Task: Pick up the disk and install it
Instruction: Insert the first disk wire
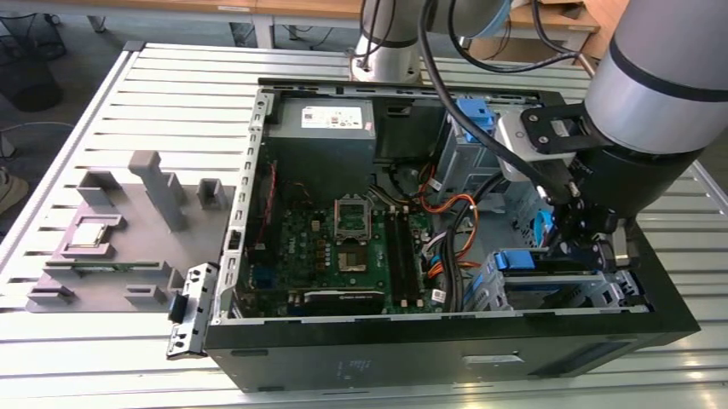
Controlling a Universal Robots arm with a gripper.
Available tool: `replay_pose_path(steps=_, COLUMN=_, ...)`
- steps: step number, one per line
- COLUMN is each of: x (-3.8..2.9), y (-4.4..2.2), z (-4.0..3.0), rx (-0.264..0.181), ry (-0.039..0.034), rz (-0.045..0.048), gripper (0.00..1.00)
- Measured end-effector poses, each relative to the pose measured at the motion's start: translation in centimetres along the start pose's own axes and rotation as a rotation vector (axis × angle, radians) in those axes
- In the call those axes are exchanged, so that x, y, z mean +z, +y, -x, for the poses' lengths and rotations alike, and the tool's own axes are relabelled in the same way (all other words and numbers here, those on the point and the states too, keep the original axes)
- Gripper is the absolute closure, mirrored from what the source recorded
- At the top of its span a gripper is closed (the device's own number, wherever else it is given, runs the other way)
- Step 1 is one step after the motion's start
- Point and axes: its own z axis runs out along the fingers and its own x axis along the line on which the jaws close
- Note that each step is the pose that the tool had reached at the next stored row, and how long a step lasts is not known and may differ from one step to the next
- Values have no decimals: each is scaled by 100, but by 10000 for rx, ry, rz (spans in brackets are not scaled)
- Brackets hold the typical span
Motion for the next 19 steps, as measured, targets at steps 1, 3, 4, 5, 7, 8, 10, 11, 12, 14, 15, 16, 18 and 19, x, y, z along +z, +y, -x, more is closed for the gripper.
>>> replay_pose_path(steps=1, x=1, y=3, z=0, rx=1, ry=-1, rz=0, gripper=84)
replay_pose_path(steps=3, x=9, y=11, z=-1, rx=1, ry=-2, rz=-14, gripper=84)
replay_pose_path(steps=4, x=13, y=14, z=-1, rx=-1, ry=-1, rz=-18, gripper=84)
replay_pose_path(steps=5, x=14, y=15, z=-1, rx=-1, ry=0, rz=-19, gripper=84)
replay_pose_path(steps=7, x=14, y=15, z=-1, rx=-2, ry=0, rz=-19, gripper=84)
replay_pose_path(steps=8, x=14, y=15, z=-1, rx=-1, ry=0, rz=-19, gripper=84)
replay_pose_path(steps=10, x=16, y=16, z=-1, rx=2, ry=-15, rz=-20, gripper=84)
replay_pose_path(steps=11, x=16, y=16, z=-1, rx=4, ry=-27, rz=-20, gripper=84)
replay_pose_path(steps=12, x=16, y=16, z=-1, rx=7, ry=-39, rz=-20, gripper=84)
replay_pose_path(steps=14, x=15, y=16, z=-1, rx=12, ry=-62, rz=-19, gripper=84)
replay_pose_path(steps=15, x=15, y=16, z=-1, rx=14, ry=-79, rz=-19, gripper=84)
replay_pose_path(steps=16, x=16, y=16, z=-1, rx=16, ry=-89, rz=-19, gripper=84)
replay_pose_path(steps=18, x=16, y=15, z=-1, rx=16, ry=-92, rz=-20, gripper=84)
replay_pose_path(steps=19, x=16, y=12, z=-1, rx=17, ry=-92, rz=-23, gripper=84)
